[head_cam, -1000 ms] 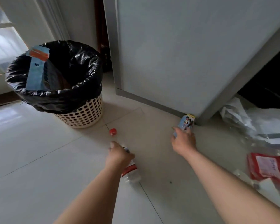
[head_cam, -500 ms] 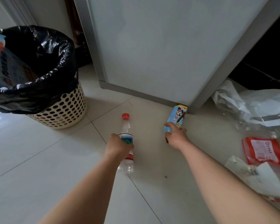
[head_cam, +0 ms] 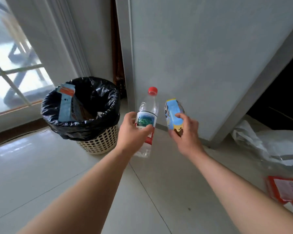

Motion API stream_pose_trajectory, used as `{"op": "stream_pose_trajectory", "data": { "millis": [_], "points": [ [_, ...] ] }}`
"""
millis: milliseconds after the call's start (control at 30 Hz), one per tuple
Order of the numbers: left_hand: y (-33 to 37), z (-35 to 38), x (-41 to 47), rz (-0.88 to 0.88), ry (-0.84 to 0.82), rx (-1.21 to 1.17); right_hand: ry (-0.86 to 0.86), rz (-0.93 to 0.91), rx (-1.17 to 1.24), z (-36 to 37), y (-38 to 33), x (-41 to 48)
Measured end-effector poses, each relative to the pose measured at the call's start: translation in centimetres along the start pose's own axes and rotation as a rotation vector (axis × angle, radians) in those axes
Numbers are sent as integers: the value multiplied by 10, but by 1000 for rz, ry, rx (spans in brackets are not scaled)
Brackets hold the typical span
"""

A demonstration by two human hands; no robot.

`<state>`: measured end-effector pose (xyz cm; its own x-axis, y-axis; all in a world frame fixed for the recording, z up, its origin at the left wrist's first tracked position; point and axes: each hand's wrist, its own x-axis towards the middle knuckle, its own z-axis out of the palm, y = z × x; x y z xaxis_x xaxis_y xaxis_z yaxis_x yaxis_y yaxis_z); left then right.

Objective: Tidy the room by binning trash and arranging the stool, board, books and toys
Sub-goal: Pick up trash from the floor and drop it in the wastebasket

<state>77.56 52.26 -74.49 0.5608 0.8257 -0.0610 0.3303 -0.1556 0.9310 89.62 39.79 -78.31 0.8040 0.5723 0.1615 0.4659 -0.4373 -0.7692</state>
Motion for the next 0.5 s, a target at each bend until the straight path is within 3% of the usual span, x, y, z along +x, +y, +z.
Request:
{"op": "stream_pose_trajectory", "data": {
  "millis": [233, 400, 500],
  "points": [
    [52, -100, 39, -83, 280, -7, -84, -32, 296, 12, -119, 39],
    [65, -157, 64, -298, 223, -106, -126, -93, 267, 38, -174, 64],
    [63, -170, 74, -318, 244, 17, -158, -127, 138, 56, -187, 73]
  ]
}}
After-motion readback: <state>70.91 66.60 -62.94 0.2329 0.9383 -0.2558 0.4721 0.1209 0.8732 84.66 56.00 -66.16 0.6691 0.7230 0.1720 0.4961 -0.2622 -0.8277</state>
